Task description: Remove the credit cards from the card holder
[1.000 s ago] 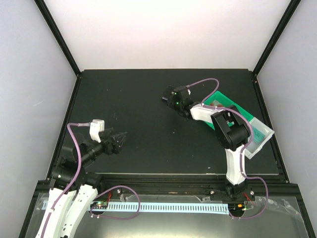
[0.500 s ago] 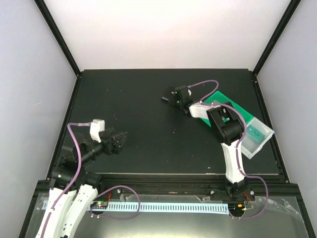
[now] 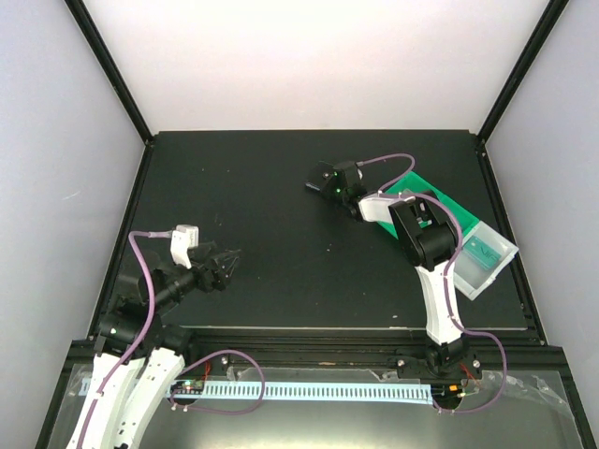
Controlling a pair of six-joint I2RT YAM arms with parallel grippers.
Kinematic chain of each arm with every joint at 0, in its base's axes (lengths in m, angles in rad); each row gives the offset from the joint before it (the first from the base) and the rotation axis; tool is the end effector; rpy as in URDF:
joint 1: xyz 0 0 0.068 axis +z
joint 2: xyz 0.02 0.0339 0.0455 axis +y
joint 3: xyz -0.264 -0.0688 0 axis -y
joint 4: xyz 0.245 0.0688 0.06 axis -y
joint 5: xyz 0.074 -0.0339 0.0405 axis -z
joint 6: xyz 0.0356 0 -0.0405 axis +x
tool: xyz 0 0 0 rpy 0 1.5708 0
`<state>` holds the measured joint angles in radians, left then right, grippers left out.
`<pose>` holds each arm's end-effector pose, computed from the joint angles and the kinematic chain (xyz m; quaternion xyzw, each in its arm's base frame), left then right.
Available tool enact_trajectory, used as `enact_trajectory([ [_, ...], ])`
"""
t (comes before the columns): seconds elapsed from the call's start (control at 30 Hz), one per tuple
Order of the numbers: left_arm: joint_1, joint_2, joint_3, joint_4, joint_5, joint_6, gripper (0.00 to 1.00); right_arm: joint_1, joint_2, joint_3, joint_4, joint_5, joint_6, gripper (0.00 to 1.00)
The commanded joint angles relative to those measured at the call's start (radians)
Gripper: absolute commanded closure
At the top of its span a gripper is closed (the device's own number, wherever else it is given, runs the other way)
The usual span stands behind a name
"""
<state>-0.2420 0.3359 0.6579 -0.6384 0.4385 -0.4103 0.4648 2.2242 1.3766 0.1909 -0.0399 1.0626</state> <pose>0.0790 -0.0351 0.3019 0.0608 0.7982 -0.3504 0.4862 0.4234 0.2139 0.1123 0.2558 0.8600 0.3181 0.3063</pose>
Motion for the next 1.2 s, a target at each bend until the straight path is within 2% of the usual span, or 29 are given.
enact_trajectory([
  [0.0, 0.008, 0.006, -0.001, 0.017, -0.006, 0.012, 0.01, -0.003, 0.025, 0.000, 0.079, -0.019, 0.031, 0.84],
  [0.1, 0.007, 0.009, 0.000, 0.015, -0.009, 0.012, 0.01, -0.003, 0.033, 0.007, 0.095, -0.042, 0.024, 0.96],
  [0.17, 0.007, 0.007, 0.000, 0.013, -0.009, 0.011, 0.01, -0.002, 0.017, -0.002, 0.081, -0.037, 0.010, 0.99],
  [0.37, 0.007, 0.004, 0.001, 0.007, -0.016, 0.007, 0.01, -0.003, -0.054, -0.078, 0.090, -0.045, -0.039, 0.99],
  [0.53, 0.007, 0.012, 0.011, -0.018, -0.102, -0.014, 0.01, -0.002, -0.150, -0.202, 0.143, -0.089, -0.106, 0.99],
  [0.93, 0.007, 0.113, 0.043, -0.077, -0.145, -0.031, 0.03, 0.005, -0.473, -0.502, 0.132, -0.260, -0.221, 0.99],
  [1.17, 0.007, 0.221, 0.051, -0.079, 0.006, -0.046, 0.06, 0.039, -0.662, -0.667, 0.085, -0.361, -0.281, 0.99],
])
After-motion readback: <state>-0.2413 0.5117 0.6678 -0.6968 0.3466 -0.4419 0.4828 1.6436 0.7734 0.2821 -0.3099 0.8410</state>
